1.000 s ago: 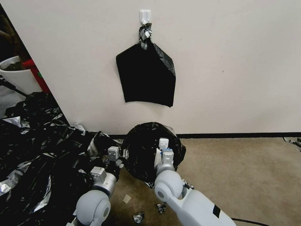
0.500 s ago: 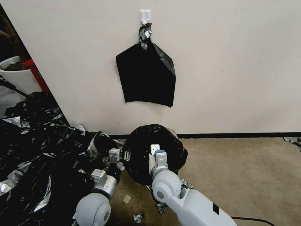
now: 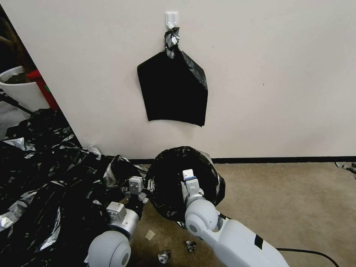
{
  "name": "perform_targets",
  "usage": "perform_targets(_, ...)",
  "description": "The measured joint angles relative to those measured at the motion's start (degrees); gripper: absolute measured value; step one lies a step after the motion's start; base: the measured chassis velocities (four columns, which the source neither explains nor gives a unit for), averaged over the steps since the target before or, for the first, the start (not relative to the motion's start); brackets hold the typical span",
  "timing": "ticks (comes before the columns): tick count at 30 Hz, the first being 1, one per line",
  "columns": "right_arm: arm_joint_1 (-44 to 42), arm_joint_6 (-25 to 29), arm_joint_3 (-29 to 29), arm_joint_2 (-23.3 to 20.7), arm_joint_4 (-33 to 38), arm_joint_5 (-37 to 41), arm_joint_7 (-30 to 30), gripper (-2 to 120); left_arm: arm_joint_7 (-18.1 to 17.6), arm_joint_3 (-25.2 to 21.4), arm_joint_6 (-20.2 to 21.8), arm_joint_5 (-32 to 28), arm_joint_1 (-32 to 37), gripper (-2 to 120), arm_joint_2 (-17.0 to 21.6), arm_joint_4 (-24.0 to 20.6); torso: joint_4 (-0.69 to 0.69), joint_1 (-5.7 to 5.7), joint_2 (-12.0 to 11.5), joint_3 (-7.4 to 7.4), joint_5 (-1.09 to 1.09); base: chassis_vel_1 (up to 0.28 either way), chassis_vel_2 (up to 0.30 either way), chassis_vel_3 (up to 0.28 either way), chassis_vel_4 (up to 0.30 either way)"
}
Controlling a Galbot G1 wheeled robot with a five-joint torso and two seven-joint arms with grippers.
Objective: Place a trash bag onto the trash bin.
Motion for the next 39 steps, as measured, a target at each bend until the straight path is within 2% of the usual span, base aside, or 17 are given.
perform_targets(7,-1.6,0.6,-1.1,-0.2,1.5,1.3,-3.1,0,0.0,0.4,0.1,0.0,-0.1,3,-0.2,0.0,0.0,0.0,0.0,0.0,0.0,0.0,0.0,0.0,0.0)
perform_targets(16,-0.6,-3.3,-1.2,0.3,-0.4,3.3,-3.6,0,0.1,0.4,0.1,0.1,0.6,3,-0.2,-0.8,0.0,0.0,0.0,0.0,0.0,0.0,0.0,0.0,0.0)
perform_targets(30,-0.3,-4.3,1.2,-0.4,-3.2,-1.6,-4.0,0,0.2,0.7,1.5,-0.3,1.0,3,-0.7,-2.0,0.0,0.0,0.0,0.0,0.0,0.0,0.0,0.0,0.0)
perform_targets(37,-1.6,-4.2,2.0,-1.7,-1.1,-4.1,-5.1,0,-0.2,0.8,2.2,-0.4,1.2,3,-1.0,-2.1,0.0,0.0,0.0,0.0,0.0,0.0,0.0,0.0,0.0)
perform_targets(39,-3.6,-3.4,3.1,-3.0,1.3,-6.3,-8.0,0,-2.0,0.9,4.3,-0.6,1.1,3,-1.1,-2.1,0.0,0.0,0.0,0.0,0.0,0.0,0.0,0.0,0.0)
